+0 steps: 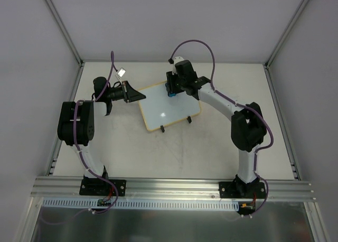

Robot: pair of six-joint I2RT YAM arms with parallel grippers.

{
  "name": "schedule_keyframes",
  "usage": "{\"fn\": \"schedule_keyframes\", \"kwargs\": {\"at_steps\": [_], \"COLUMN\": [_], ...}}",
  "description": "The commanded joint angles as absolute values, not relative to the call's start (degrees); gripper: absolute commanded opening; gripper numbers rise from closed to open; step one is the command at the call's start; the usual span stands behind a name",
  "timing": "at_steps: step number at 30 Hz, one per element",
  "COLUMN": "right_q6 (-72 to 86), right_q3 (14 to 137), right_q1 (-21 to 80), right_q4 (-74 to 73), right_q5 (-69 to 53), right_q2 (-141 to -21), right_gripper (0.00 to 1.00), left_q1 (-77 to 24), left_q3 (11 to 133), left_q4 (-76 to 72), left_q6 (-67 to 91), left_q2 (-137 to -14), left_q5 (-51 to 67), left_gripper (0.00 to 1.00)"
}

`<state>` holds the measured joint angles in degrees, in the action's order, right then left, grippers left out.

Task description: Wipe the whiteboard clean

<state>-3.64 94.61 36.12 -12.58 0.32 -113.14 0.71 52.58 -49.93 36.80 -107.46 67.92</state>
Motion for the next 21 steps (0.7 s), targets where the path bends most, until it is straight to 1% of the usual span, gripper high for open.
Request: {"fn": "schedule_keyframes", "kwargs": {"at_steps": [1, 9, 16, 21], "right_q6": [-4.0, -4.1, -1.6, -1.0], "right_q3": [94.8, 86.3, 72.7, 66.3], "right_q1": [35.2, 35.3, 35.3, 35.4], "right_q4": [-13.8, -13.4, -9.0, -6.8], "right_q5": [0.6, 2.5, 2.6, 2.6], "right_q2": [-113.5, -110.2, -106.4, -104.2], "right_gripper": [0.0, 0.0, 0.0, 0.0], "left_q1": [0.3, 0.3, 0.3, 0.4], "left_q3": [53.1, 53.1, 53.1, 53.1], "left_q4": [-50.7, -50.6, -50.6, -50.6], "left_q6": [33.0, 33.0, 33.0, 33.0], "left_q2": [-106.5, -106.4, -106.5, -106.5], "left_q5": [68.3, 68.2, 68.1, 68.1], "left_gripper": [0.0, 0.0, 0.0, 0.0]}}
